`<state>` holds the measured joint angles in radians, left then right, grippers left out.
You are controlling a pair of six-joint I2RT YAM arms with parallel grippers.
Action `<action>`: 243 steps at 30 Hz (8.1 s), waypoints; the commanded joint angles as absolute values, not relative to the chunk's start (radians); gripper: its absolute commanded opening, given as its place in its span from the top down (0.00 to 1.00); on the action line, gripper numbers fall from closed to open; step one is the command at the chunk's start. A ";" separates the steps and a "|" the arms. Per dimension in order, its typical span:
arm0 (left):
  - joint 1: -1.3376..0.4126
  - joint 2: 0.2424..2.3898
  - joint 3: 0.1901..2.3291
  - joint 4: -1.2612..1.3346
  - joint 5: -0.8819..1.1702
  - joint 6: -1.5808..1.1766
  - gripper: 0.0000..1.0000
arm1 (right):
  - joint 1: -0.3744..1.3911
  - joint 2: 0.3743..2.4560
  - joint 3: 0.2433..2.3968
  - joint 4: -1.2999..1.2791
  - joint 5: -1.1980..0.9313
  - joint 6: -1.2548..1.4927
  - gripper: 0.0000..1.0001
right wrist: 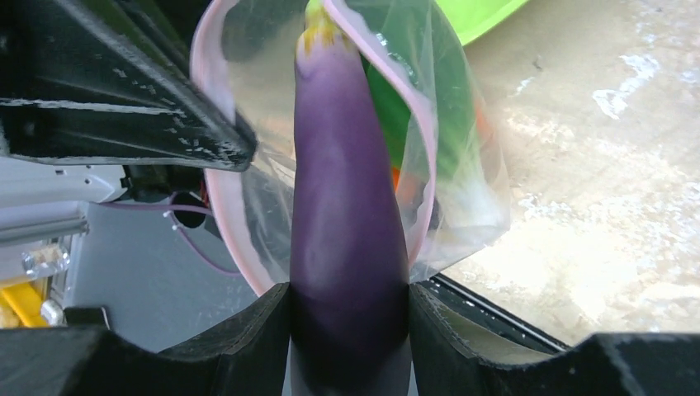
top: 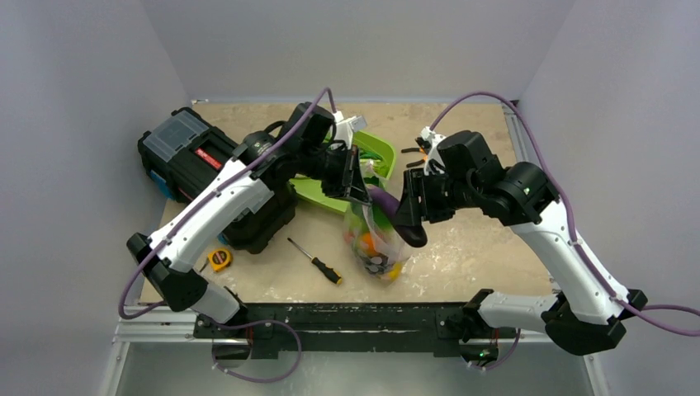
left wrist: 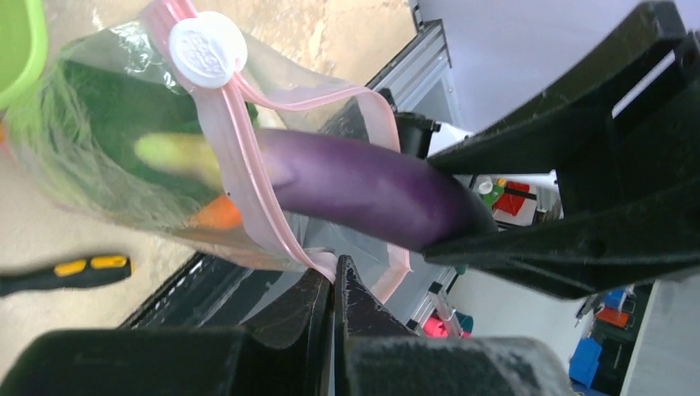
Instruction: Place the food in the zip-top bag and seal the zipper
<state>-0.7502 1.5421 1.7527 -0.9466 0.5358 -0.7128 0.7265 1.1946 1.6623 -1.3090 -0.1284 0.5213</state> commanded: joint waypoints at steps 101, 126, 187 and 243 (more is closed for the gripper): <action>-0.667 1.448 1.441 -0.444 0.924 -0.776 1.00 | 0.788 1.194 1.500 -0.990 -0.154 0.501 0.34; -0.618 1.396 1.407 -0.424 0.911 -0.817 1.00 | 0.790 1.054 1.406 -1.045 -0.068 0.453 0.48; -0.616 1.253 1.377 -0.471 0.531 -1.144 1.00 | 1.075 1.147 1.408 -0.971 0.370 0.404 0.47; -0.345 1.031 0.729 0.249 1.008 -0.298 0.09 | 1.074 0.746 1.118 -0.658 0.286 -0.224 1.00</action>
